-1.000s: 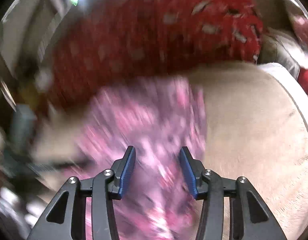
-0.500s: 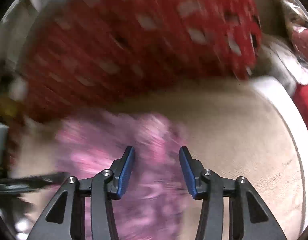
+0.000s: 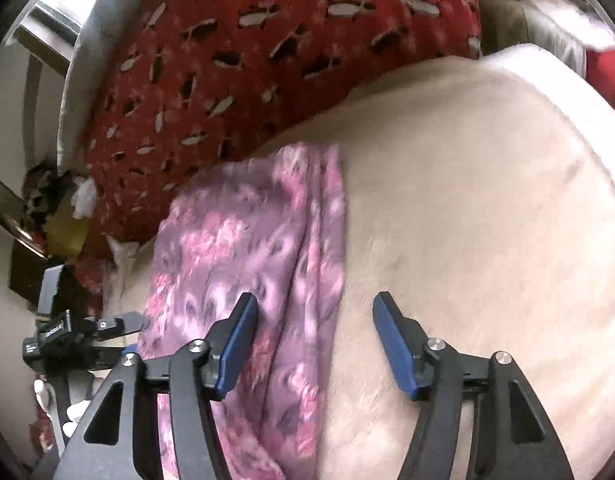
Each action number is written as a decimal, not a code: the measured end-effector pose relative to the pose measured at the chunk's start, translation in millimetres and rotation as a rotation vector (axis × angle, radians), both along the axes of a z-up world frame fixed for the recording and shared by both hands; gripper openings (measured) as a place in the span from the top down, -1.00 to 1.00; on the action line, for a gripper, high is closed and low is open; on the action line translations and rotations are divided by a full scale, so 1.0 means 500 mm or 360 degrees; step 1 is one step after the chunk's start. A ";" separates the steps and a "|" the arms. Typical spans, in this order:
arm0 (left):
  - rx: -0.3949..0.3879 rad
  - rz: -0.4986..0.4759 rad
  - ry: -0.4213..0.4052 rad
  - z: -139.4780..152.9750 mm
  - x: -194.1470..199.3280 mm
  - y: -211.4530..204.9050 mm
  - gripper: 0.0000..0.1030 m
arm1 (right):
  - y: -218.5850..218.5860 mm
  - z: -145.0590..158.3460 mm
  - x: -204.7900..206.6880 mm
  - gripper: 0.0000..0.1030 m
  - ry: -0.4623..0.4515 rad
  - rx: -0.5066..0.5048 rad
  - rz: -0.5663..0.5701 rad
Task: Fold small clothes
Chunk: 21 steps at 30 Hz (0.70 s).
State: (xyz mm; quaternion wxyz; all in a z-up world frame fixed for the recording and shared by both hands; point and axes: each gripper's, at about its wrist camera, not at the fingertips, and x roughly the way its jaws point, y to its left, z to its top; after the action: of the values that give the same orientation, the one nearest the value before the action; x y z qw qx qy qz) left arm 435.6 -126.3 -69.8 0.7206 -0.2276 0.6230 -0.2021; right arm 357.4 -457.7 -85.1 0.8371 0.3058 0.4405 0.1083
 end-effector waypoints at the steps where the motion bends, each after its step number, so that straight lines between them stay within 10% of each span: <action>1: -0.0020 -0.0023 0.0016 0.000 -0.004 -0.010 -0.77 | 0.003 0.002 -0.012 -0.25 -0.0045 0.0063 -0.0008; 4: -0.0015 -0.0029 0.0035 0.001 0.000 -0.015 -0.76 | 0.030 -0.017 -0.003 -0.39 -0.0016 0.0360 0.0122; 9: -0.0112 0.0158 0.0148 -0.012 0.017 0.021 -0.36 | 0.056 -0.013 0.031 -0.35 -0.0019 0.0242 0.0111; 13: 0.0010 0.0143 0.0059 0.001 0.007 0.016 0.37 | 0.085 -0.001 0.050 0.37 -0.0026 0.0099 0.0090; 21: 0.0109 0.0078 -0.0235 0.099 -0.058 0.024 0.52 | 0.155 0.102 0.008 0.43 -0.0215 -0.0244 0.0155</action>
State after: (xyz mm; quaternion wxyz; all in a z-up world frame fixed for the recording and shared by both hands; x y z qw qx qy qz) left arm 406.7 -114.2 -20.3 0.7767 -0.2024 0.5688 -0.1793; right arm 361.6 -380.4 -33.9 0.8796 0.2112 0.4042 0.1352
